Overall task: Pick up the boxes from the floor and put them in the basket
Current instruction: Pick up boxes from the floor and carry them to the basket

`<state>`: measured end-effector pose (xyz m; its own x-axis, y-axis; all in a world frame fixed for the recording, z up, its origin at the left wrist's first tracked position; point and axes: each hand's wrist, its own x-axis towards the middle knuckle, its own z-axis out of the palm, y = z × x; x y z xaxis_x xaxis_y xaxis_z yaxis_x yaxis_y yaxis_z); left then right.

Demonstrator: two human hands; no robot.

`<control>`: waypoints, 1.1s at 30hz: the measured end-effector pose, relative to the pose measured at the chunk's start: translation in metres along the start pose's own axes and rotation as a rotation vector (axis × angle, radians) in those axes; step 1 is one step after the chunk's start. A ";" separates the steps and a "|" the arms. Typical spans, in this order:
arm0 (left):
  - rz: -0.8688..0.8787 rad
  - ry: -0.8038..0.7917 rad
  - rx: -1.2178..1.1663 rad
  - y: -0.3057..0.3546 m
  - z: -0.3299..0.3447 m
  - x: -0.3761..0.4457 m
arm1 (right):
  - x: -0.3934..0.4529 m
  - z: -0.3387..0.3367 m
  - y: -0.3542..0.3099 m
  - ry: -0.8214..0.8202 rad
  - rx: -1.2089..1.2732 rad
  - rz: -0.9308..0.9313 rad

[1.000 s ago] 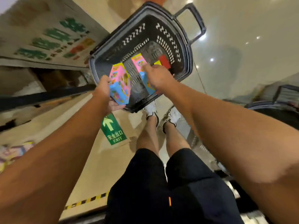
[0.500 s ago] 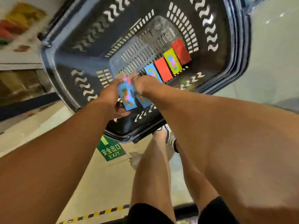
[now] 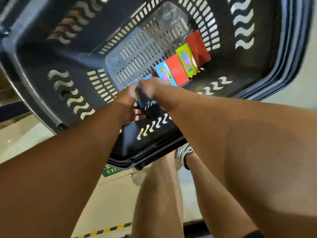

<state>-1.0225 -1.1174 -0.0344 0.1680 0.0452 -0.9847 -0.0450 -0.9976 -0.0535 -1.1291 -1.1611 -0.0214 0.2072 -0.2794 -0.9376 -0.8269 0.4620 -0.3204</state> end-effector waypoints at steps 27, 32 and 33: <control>0.451 0.153 0.051 -0.191 -0.070 -0.463 | -0.469 -0.080 0.131 0.158 -0.337 -0.104; 0.529 0.205 0.087 -0.273 -0.076 -0.515 | -0.529 -0.096 0.139 0.236 -0.367 -0.122; 0.527 0.226 0.082 -0.287 -0.075 -0.525 | -0.540 -0.100 0.135 0.248 -0.373 -0.146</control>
<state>-1.0236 -0.8590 0.5109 0.3077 -0.4784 -0.8225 -0.2547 -0.8743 0.4132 -1.4051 -1.0319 0.4550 0.2417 -0.5322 -0.8114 -0.9392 0.0819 -0.3334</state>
